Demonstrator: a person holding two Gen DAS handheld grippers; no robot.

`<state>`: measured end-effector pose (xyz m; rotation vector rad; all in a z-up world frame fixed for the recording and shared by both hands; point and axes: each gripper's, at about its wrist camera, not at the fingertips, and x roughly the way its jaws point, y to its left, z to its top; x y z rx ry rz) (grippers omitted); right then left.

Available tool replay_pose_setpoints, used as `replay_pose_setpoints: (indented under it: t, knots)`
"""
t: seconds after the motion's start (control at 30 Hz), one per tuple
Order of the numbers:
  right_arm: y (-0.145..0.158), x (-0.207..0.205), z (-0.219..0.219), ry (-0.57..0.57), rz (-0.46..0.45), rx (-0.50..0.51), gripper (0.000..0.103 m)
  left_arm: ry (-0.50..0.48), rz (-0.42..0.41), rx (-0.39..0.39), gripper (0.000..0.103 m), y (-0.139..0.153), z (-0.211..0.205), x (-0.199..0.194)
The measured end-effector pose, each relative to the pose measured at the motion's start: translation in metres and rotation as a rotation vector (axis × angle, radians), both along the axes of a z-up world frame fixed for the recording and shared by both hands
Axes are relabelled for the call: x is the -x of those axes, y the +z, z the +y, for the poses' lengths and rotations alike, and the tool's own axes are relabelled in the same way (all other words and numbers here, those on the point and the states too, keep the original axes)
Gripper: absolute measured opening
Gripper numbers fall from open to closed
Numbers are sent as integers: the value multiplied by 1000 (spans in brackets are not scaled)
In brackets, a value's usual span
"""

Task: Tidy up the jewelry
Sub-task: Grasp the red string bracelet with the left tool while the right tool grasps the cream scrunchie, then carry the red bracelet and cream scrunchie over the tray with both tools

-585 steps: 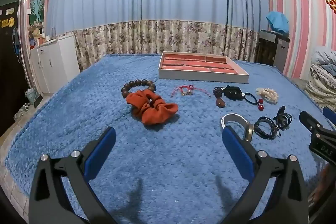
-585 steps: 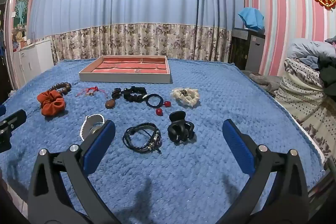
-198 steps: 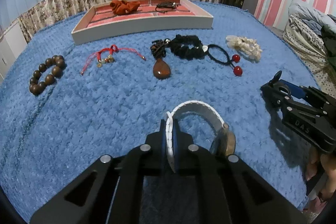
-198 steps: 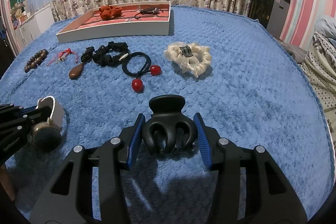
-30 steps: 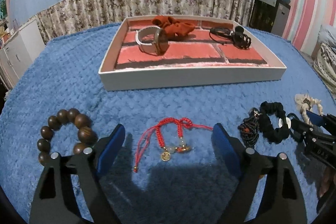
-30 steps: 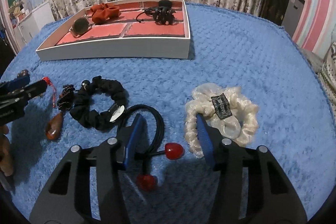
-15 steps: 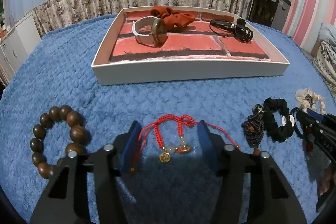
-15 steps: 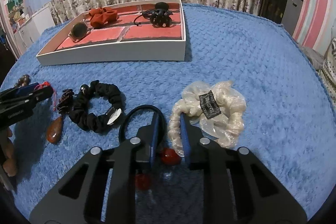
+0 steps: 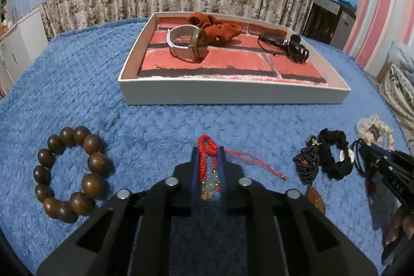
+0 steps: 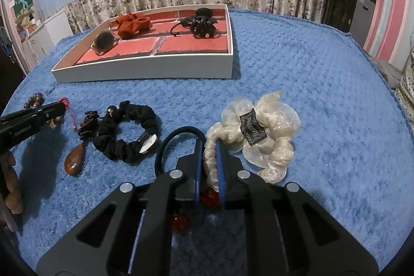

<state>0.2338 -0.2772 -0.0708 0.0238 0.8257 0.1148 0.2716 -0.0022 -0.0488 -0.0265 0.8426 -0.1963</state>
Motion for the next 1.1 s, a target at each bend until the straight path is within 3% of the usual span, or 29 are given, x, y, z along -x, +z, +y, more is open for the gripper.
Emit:
replay_pose_setpoints:
  t: [0.07, 0.57, 0.87, 1.1]
  knots:
    - [2, 2, 0, 2, -16, 2, 11, -12, -9, 23, 6, 2, 1, 3]
    - [15, 4, -5, -30, -95, -25, 11, -14, -103, -16, 3, 18, -2, 14]
    - [49, 3, -10, -16, -106, -78, 11, -16, -130, 46, 3, 58, 13, 18]
    - [75, -5, -17, -7, -106, -106, 11, -9, -184, 39, 3, 92, 24, 25]
